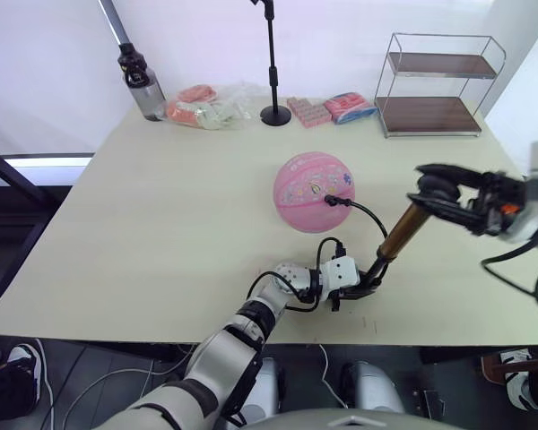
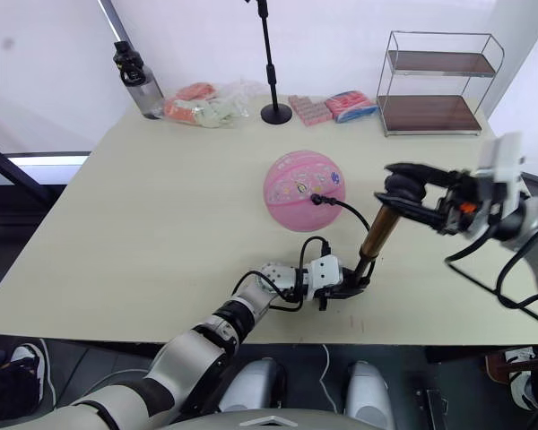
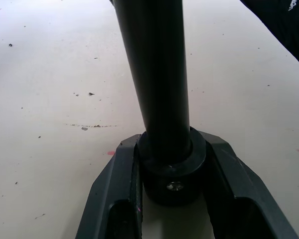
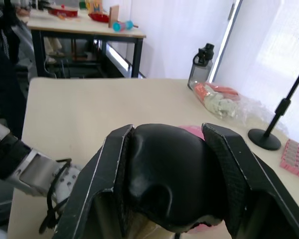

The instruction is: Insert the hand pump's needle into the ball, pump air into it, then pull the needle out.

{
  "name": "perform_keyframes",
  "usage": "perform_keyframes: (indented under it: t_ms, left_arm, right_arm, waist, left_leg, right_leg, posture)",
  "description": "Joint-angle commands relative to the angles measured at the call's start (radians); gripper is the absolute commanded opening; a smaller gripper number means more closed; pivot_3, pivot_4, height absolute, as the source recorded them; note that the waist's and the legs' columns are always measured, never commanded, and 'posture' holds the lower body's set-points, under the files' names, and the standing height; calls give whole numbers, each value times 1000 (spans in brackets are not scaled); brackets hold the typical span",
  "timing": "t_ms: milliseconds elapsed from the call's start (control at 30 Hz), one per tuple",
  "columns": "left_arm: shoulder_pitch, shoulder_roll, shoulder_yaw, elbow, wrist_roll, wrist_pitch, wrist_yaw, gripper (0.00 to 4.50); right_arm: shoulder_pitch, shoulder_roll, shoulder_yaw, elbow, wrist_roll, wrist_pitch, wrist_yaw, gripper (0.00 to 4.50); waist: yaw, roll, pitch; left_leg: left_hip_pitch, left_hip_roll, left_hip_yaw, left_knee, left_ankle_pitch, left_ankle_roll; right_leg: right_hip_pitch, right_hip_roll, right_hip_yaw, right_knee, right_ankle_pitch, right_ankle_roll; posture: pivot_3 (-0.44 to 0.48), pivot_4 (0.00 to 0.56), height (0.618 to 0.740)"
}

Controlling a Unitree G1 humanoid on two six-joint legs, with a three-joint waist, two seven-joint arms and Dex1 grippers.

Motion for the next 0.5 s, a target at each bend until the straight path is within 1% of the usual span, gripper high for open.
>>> perform_keyframes:
  t_ms: [33, 100, 233, 367, 500]
  left_arm:
    - [66, 28, -68, 92, 83, 37, -27, 1097]
    - [66, 30, -70, 91, 85, 37, -28, 1097]
    - [66, 36, -66, 87, 83, 38, -28, 1097]
    - [68, 36, -66, 85, 83, 40, -29, 1097]
    - [71, 34, -67, 81, 82, 40, -32, 1097]
  right_arm:
    - [49, 28, 70, 80, -127, -73, 9, 1650]
    - [75, 36, 118, 108, -184, -126, 37, 1650]
    - [122, 100, 201, 205, -286, -228, 23, 1650]
    - [149, 131, 238, 297, -368, -326, 12, 1650]
    - [168, 147, 250, 334, -383, -375, 8, 1650]
  waist:
    - [0, 0, -1]
    - [0, -1, -3]
    - [0, -2, -8]
    - [0, -1, -9]
    - [-1, -2, -10]
  left_leg:
    - [1, 1, 0, 0, 0, 0]
    - [1, 1, 0, 0, 0, 0]
    - [1, 2, -1, 0, 0, 0]
    - [3, 3, -1, 0, 0, 0]
    - [6, 3, 0, -1, 0, 0]
  right_leg:
    - [0, 1, 0, 0, 0, 0]
    - [0, 1, 0, 0, 0, 0]
    - [1, 3, 0, 0, 0, -1]
    - [2, 3, 0, 0, 0, -1]
    - [4, 4, 1, 0, -1, -2]
  posture:
    - [0, 150, 740]
    - [0, 150, 740]
    - [0, 150, 740]
    - [0, 150, 740]
    - [0, 150, 740]
